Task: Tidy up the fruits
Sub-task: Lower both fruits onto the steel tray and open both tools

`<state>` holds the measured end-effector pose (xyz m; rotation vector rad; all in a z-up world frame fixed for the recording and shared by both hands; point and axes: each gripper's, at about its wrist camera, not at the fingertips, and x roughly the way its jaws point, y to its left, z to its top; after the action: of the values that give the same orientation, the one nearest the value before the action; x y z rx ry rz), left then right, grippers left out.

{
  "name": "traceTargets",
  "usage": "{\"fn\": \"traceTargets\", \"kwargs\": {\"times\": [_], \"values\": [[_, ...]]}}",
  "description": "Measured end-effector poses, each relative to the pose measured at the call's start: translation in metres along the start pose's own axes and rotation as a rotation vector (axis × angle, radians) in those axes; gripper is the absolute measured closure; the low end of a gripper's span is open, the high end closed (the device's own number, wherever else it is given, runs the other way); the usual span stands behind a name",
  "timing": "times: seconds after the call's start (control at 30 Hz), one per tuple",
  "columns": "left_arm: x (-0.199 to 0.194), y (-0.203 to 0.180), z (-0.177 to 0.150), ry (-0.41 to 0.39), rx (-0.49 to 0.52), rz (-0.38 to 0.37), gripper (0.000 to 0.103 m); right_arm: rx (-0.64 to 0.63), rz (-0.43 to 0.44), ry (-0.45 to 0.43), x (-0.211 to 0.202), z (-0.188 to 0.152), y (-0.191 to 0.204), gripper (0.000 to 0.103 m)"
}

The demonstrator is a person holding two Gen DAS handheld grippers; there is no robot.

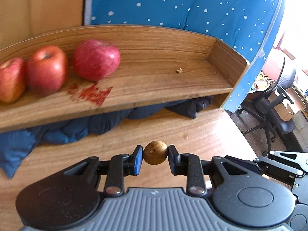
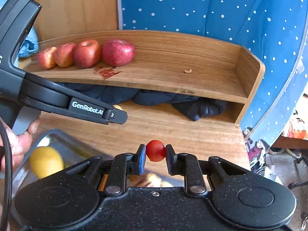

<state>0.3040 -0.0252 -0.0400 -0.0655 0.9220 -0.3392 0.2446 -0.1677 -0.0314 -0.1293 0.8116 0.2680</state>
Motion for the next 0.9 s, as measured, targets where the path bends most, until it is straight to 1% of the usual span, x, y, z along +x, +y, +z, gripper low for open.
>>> {"fn": "traceTargets", "kwargs": {"times": [0.2,0.33,0.43,0.57,0.67,0.73,0.8,0.9], "values": [[-0.019,-0.001,-0.027,0.034,-0.032,0.034,0.072,-0.003,0.035,0.006,-0.014,-0.016,0.008,0.079],[-0.025,-0.001,-0.043,0.067,-0.068,0.059,0.072,-0.018,0.057,-0.010,-0.024,-0.018,0.011,0.079],[-0.027,-0.001,-0.051,0.086,-0.076,0.077,0.072,-0.036,0.073,-0.013,-0.028,-0.020,0.015,0.079],[-0.030,-0.001,-0.060,0.095,-0.089,0.084,0.072,-0.054,0.088,-0.014,-0.034,-0.022,0.020,0.079],[-0.032,-0.004,-0.063,0.092,-0.084,0.083,0.072,-0.063,0.090,-0.018,-0.036,-0.023,0.022,0.075],[-0.032,-0.005,-0.063,0.091,-0.082,0.085,0.072,-0.066,0.083,-0.022,-0.033,-0.021,0.022,0.066],[-0.032,-0.006,-0.063,0.093,-0.081,0.086,0.072,-0.062,0.077,-0.023,-0.027,-0.018,0.020,0.062],[-0.031,-0.005,-0.062,0.091,-0.075,0.087,0.072,-0.067,0.063,0.002,-0.010,-0.010,0.015,0.061]]}}
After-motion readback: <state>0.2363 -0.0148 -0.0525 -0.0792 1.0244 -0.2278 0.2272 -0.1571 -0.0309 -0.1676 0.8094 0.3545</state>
